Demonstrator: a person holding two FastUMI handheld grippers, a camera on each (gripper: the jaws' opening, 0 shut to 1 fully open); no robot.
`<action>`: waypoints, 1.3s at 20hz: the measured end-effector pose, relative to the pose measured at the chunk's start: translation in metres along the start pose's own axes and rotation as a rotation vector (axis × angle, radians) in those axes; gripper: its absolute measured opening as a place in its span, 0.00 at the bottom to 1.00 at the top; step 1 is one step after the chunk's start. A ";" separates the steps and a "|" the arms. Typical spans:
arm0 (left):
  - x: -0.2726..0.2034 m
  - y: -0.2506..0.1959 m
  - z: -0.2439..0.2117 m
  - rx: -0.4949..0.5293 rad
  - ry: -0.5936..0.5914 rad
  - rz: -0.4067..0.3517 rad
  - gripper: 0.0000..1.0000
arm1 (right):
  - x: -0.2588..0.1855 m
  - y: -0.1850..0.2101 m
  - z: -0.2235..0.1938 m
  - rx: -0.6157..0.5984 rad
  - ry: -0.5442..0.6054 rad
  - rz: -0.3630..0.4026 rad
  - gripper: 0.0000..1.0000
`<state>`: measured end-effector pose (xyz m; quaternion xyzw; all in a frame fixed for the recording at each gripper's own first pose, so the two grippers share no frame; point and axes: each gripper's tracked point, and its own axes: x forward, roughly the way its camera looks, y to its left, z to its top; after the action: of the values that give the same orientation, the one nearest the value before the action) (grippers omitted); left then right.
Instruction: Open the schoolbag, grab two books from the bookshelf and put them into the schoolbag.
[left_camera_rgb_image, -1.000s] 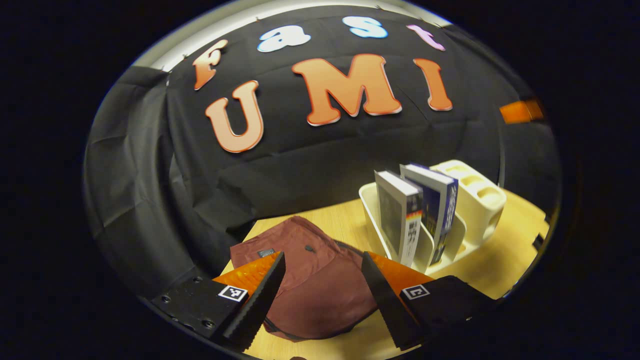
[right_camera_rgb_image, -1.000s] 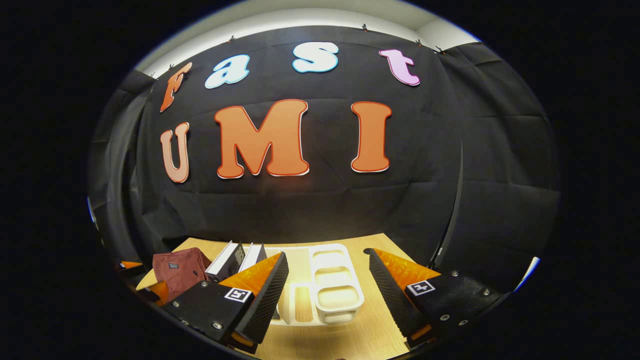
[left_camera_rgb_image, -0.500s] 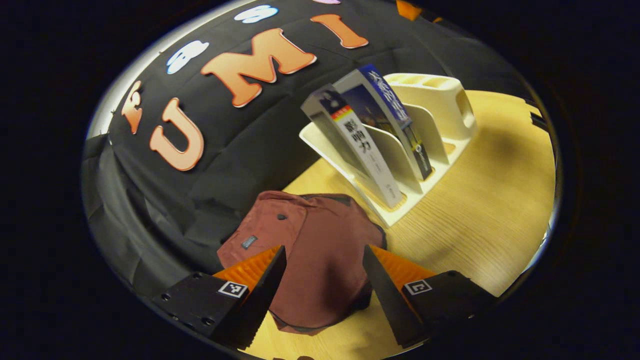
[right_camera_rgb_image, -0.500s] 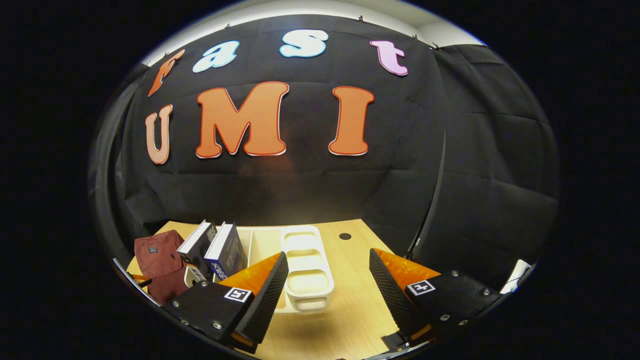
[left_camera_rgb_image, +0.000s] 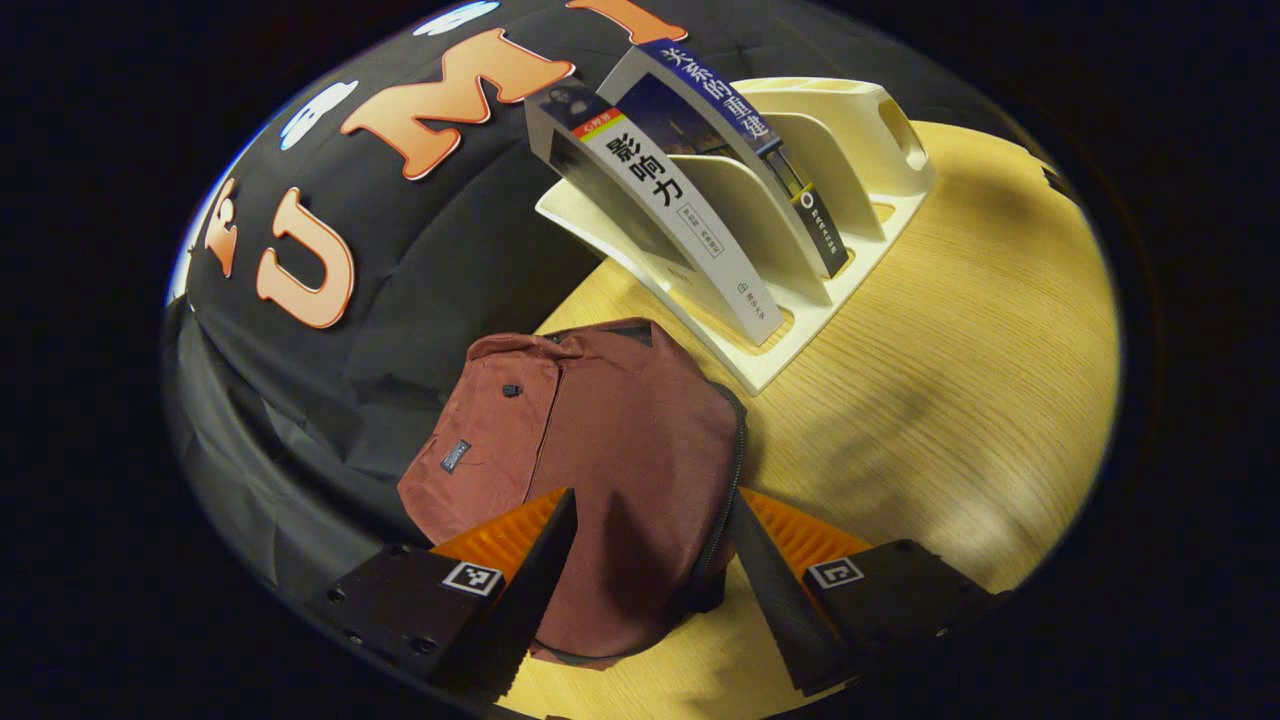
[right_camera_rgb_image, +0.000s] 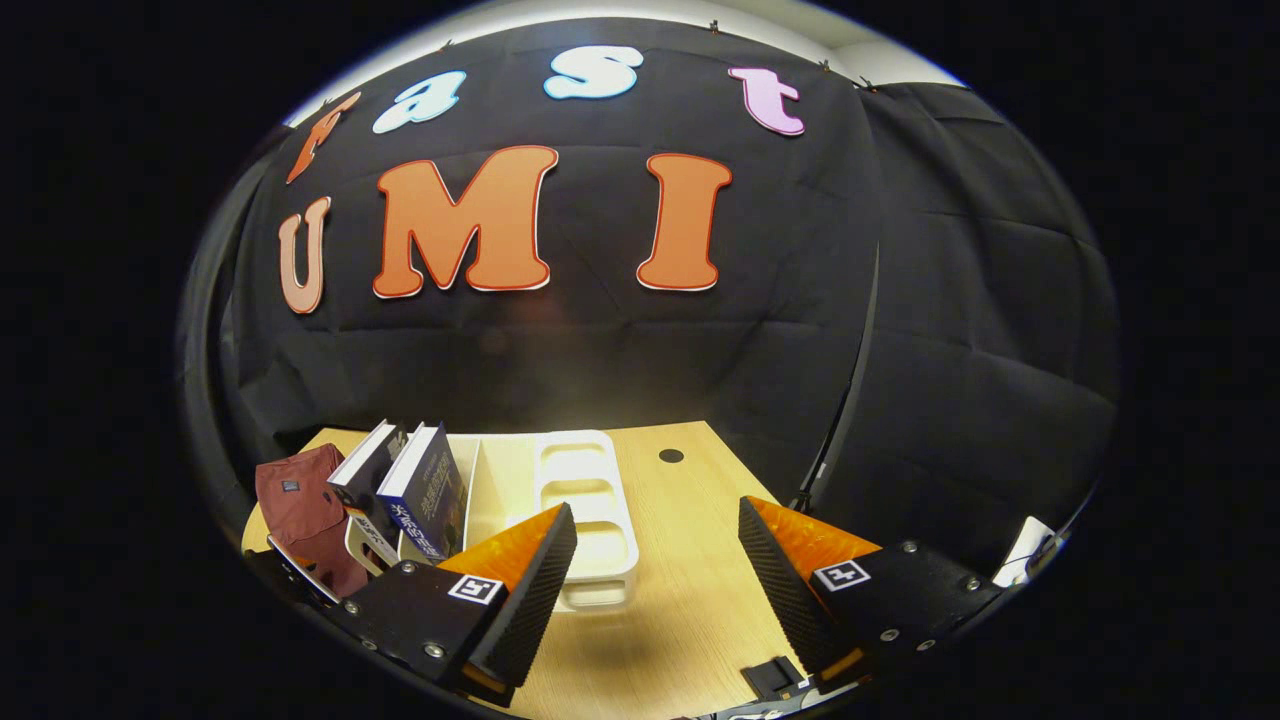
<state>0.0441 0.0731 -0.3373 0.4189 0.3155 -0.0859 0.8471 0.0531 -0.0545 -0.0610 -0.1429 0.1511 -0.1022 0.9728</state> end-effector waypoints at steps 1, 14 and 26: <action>0.000 -0.005 0.000 -0.018 0.011 -0.026 0.92 | 0.001 0.000 0.000 -0.009 -0.002 0.001 0.97; 0.000 -0.007 0.000 -0.051 0.088 -0.116 0.02 | 0.010 0.017 0.002 0.047 0.014 0.052 0.97; -0.023 0.021 0.009 -0.052 0.143 -0.409 0.01 | -0.020 0.059 0.026 0.176 -0.048 0.028 1.00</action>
<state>0.0392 0.0762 -0.3059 0.3294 0.4555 -0.2180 0.7978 0.0522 0.0117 -0.0504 -0.0573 0.1201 -0.0978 0.9863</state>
